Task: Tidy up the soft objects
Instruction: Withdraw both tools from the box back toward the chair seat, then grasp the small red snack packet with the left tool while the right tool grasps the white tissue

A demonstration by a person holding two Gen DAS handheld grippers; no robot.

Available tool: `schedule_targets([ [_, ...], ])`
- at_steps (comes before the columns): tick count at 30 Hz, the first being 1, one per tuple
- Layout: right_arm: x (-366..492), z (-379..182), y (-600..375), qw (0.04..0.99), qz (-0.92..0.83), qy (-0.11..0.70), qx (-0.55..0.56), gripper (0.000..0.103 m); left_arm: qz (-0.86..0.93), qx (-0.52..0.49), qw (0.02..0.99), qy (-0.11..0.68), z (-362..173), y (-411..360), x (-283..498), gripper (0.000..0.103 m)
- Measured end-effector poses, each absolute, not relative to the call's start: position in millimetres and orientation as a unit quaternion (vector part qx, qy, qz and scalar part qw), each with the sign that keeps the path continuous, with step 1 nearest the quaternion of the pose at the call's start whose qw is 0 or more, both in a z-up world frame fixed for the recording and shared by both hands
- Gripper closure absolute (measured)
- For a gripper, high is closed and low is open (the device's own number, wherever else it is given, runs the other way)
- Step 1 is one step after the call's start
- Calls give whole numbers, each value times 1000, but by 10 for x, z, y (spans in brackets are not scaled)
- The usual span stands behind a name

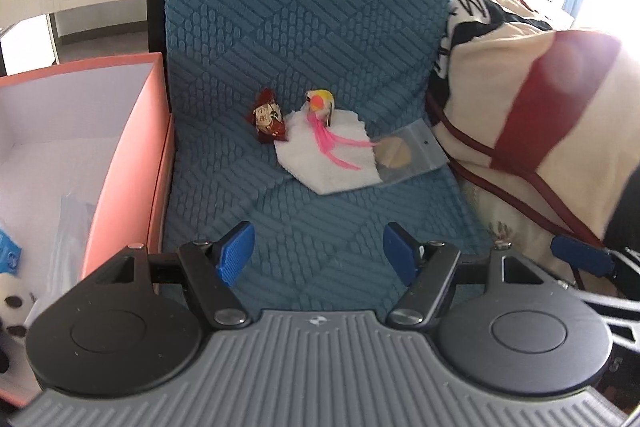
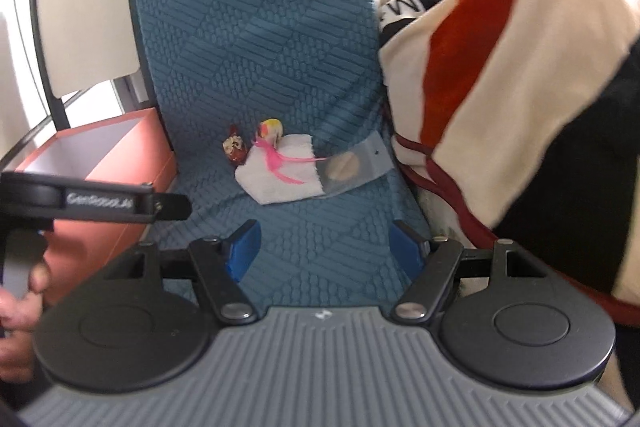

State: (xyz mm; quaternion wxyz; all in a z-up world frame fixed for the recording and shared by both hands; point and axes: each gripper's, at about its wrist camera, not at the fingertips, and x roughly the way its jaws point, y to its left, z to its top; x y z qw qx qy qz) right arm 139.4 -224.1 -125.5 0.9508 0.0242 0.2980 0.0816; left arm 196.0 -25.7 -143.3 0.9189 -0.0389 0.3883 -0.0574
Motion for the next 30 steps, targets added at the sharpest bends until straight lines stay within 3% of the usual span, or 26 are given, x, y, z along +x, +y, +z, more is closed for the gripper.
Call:
schedule_targets([
  [30,2664,-1753,-1880,937,134,323,20,30,-19,-84,893,441,-1872,-190,3466,27],
])
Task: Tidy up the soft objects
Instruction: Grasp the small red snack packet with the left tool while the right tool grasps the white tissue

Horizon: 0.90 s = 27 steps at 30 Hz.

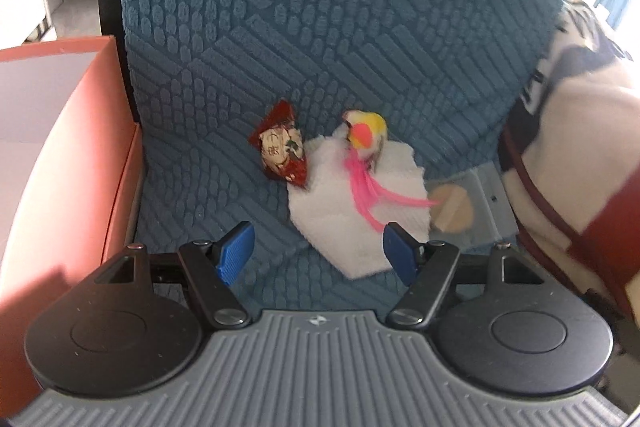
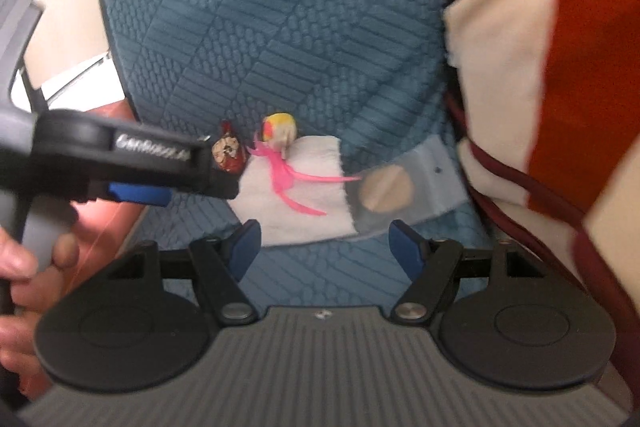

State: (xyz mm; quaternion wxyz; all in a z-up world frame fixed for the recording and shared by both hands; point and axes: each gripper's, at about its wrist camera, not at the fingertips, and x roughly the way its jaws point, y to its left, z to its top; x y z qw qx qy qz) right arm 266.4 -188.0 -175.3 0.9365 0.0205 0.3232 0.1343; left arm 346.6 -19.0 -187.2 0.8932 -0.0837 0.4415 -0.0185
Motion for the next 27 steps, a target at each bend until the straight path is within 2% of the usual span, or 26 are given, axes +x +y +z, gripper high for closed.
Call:
schedule_targets([
  [8,3062,-1901,-1741,929,143,340,22,30,-15,-134,883,449,-1885,-83,3885,28],
  [12,3254,-1982,-1744,926,138,351,33,31,8,-144,884,444,-1916,22,4056,35],
  [19,3481,-2160,-1654,905,152,395,46,30,42,-181,872,453,-2085,217,4261,35],
  [25,3460,-2254,-1451,908,154,389,-15,28,31,-175,866,467,-2235,223,4394,35],
  [27,3423,-2282,-1383,909,156,384,-38,28,30,-171,865,472,-2269,214,4444,43],
])
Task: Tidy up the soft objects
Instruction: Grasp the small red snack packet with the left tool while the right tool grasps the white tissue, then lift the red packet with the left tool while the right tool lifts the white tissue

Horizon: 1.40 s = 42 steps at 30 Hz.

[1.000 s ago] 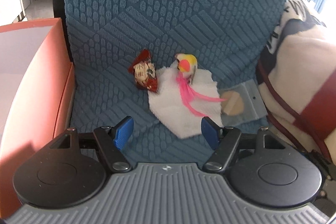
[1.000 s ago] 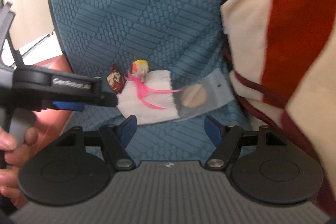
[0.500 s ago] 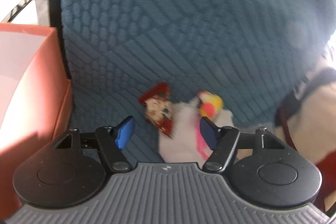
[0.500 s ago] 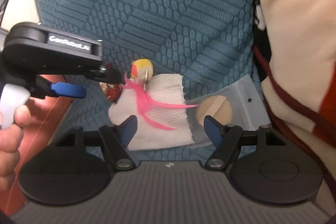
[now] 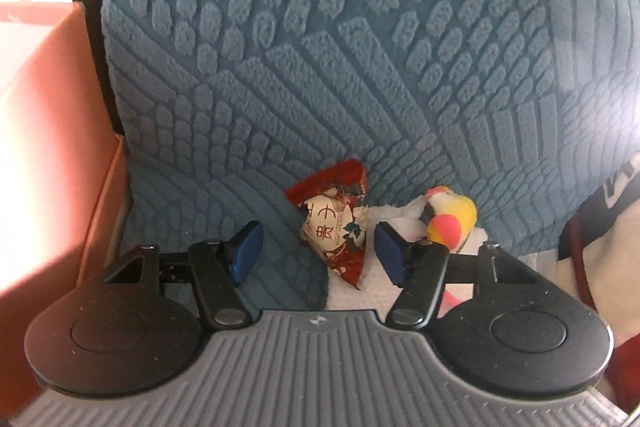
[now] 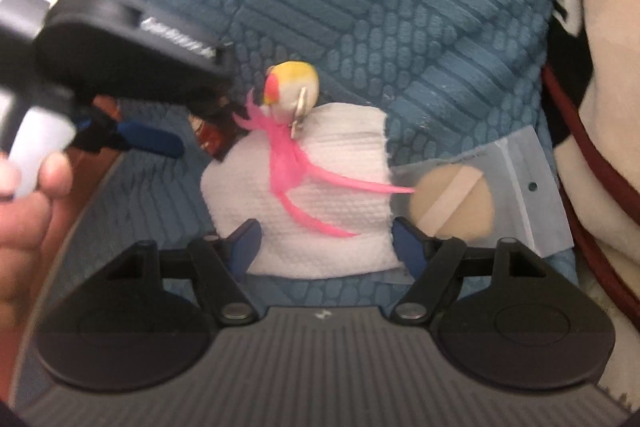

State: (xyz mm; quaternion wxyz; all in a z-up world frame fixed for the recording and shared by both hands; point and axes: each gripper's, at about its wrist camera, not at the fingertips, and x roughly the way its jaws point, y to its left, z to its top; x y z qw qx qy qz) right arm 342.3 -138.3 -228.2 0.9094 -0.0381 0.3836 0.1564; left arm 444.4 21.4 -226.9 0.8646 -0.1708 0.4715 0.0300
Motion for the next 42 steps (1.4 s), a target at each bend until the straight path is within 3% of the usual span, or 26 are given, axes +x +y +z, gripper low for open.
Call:
schedule_targets([
  [3,3397,-2299,-1343,909,159,382,-46,31,27,-180,862,473,-2314,216,4472,56],
  [6,3386,-2287,-1346,908,165,382,-46,44,20,-179,861,476,-2353,241,4512,65],
  [8,3329,-2250,-1339,909,167,379,-55,70,19,-179,860,477,-2380,255,4543,66],
  [11,3278,-2218,-1286,907,172,379,-63,87,16,-174,864,472,-2401,246,4530,66],
  [29,2884,-1984,-1661,884,191,416,92,91,-29,-161,870,466,-2063,306,3972,67],
  [42,2308,-1914,-1780,879,189,434,59,91,-35,-147,870,469,-1969,185,3261,67],
])
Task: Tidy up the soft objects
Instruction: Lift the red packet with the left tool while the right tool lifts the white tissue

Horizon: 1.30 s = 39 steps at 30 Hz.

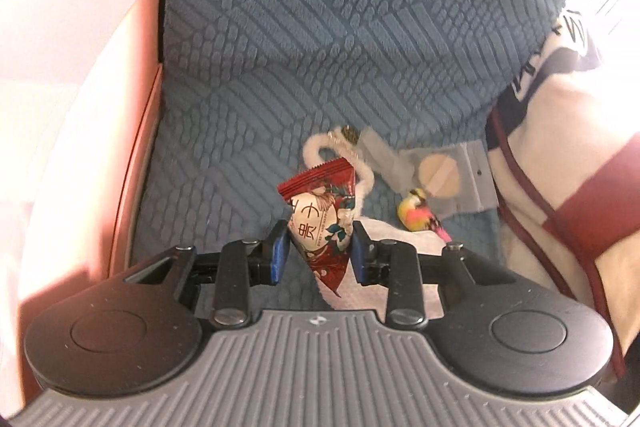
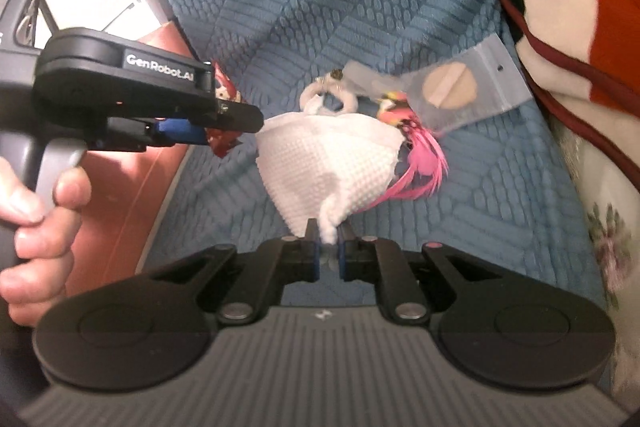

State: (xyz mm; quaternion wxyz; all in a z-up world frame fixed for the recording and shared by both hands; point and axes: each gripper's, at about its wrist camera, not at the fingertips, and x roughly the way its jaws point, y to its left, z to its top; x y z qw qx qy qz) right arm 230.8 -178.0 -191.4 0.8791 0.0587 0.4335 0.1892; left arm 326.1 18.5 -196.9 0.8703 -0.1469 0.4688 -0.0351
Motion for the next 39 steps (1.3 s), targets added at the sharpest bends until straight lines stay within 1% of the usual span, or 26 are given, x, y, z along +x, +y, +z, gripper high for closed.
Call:
schedule_targets([
  [12,1922,-1789,-1913,889,163,422,68,91,-34,-119,876,467,-1958,110,2648,66],
  [17,1738,-1785,-1974,887,154,428,83,90,-36,-112,876,467,-1958,56,2402,66],
  [22,1589,-1810,-2014,881,136,443,99,88,-42,-120,871,475,-1986,50,2159,66],
  [24,1546,-1804,-2017,884,122,442,91,80,-43,-120,871,475,-1981,37,2073,66],
  [25,1534,-1793,-2027,886,118,440,91,70,-42,-118,871,474,-1975,23,2040,66],
  [26,1524,-1776,-2045,888,117,434,95,63,-40,-115,873,472,-1968,11,2005,66],
  [28,1519,-1740,-2078,896,114,418,98,55,-39,-110,876,469,-1958,-14,1971,66],
  [34,1645,-1721,-2097,904,140,390,103,55,-35,-105,878,465,-1961,-27,1981,66],
  [39,1801,-1904,-2052,888,161,417,108,56,-28,-106,878,466,-1976,0,2006,66],
])
